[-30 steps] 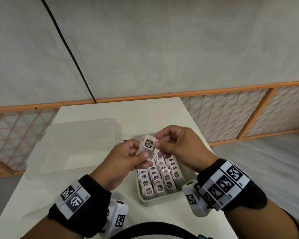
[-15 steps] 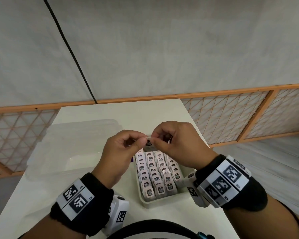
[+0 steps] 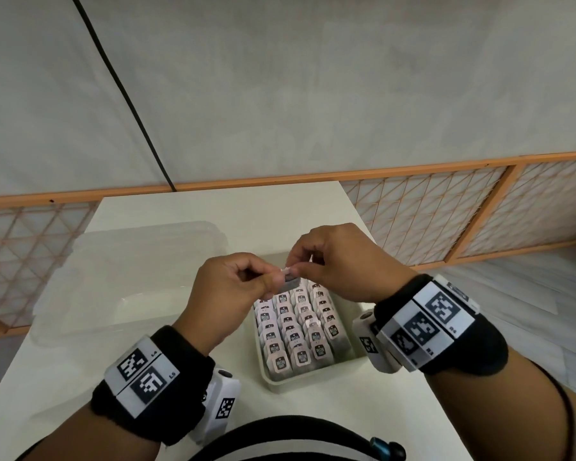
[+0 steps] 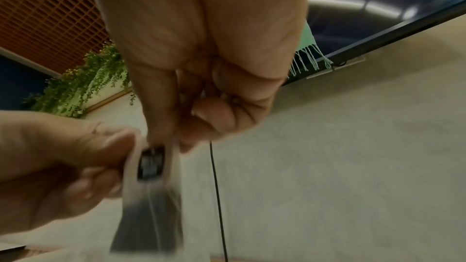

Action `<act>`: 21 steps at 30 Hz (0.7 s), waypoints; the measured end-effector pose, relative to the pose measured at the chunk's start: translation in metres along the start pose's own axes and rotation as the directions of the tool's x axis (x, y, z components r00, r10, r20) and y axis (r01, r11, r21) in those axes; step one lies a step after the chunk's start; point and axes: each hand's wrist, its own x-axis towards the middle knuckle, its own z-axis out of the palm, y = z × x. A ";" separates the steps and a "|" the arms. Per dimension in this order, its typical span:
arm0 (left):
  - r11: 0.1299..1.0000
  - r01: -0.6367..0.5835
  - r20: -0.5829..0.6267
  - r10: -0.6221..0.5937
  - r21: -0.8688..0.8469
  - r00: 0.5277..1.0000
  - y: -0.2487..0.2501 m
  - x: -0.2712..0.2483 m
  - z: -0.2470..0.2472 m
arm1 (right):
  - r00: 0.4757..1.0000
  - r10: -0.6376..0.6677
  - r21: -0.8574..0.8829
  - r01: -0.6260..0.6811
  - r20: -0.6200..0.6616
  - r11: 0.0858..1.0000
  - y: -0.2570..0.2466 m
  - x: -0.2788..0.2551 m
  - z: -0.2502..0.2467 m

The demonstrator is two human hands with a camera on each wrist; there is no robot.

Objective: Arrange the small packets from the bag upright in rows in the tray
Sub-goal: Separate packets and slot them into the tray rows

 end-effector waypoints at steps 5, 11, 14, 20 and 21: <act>0.917 0.031 0.054 -0.057 0.399 0.997 -0.031 0.006 -0.003 | 0.890 0.321 -0.402 -0.178 0.323 0.898 0.025 0.012 0.015; 0.714 -0.037 0.259 -0.206 0.700 0.944 -0.058 0.000 -0.002 | 0.693 0.490 -0.601 -0.102 0.529 0.792 0.047 0.014 0.043; 0.654 -0.031 0.266 -0.264 0.756 0.927 -0.068 -0.001 0.002 | 0.668 0.468 -0.670 0.062 0.578 0.739 0.053 0.008 0.045; 0.607 0.070 0.212 -0.380 0.791 0.900 -0.081 -0.001 0.003 | 0.605 0.495 -0.686 0.119 0.624 0.718 0.044 0.013 0.039; 0.619 0.096 0.201 -0.392 0.780 0.898 -0.083 0.000 0.003 | 0.598 0.510 -0.687 0.097 0.619 0.720 0.044 0.016 0.041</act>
